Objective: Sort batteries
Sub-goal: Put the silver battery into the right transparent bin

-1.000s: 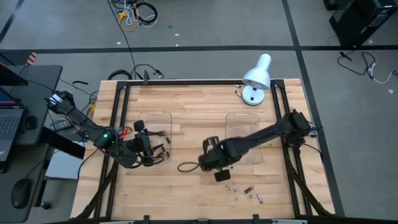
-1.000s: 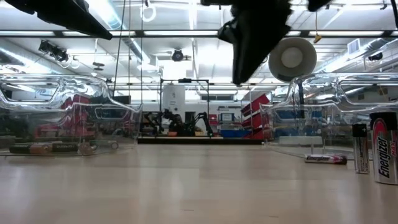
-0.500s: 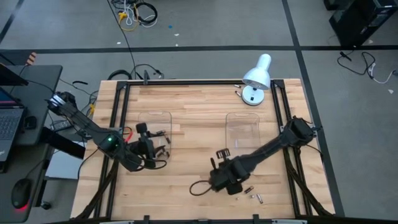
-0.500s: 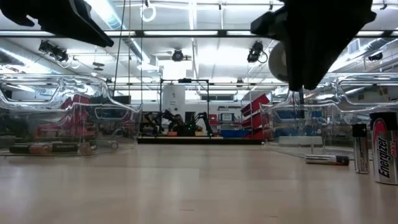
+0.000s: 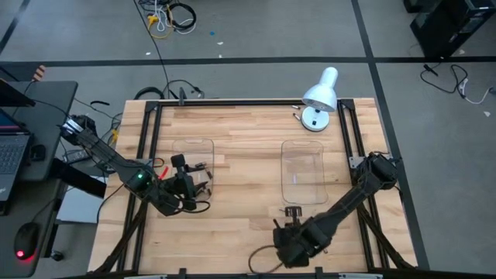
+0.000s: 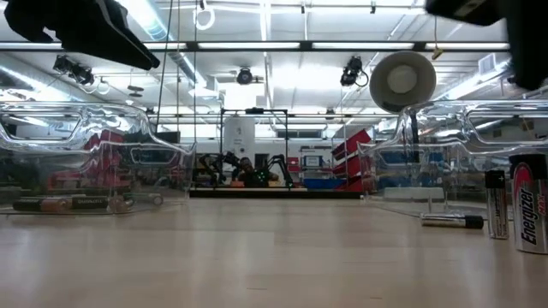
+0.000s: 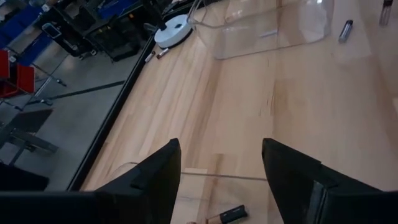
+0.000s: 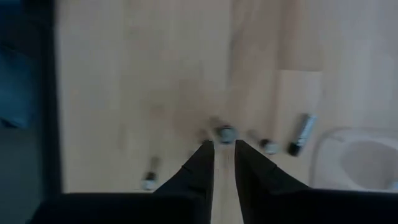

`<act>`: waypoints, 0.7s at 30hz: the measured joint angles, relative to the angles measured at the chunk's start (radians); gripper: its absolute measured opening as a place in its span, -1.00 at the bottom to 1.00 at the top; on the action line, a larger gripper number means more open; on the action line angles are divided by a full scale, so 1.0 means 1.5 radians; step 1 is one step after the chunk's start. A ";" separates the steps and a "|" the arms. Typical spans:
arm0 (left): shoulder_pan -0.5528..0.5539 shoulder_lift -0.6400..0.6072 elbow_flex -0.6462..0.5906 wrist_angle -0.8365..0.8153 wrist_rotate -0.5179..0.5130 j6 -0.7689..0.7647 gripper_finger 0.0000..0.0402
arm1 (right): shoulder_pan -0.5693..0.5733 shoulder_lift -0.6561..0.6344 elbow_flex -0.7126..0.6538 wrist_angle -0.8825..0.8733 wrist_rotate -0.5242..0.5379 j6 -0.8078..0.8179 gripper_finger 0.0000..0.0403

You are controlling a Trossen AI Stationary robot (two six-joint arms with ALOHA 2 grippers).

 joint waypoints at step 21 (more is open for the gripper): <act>0.006 -0.001 0.000 0.048 -0.018 0.007 0.11 | -0.007 0.027 0.002 -0.002 -0.053 0.214 -0.42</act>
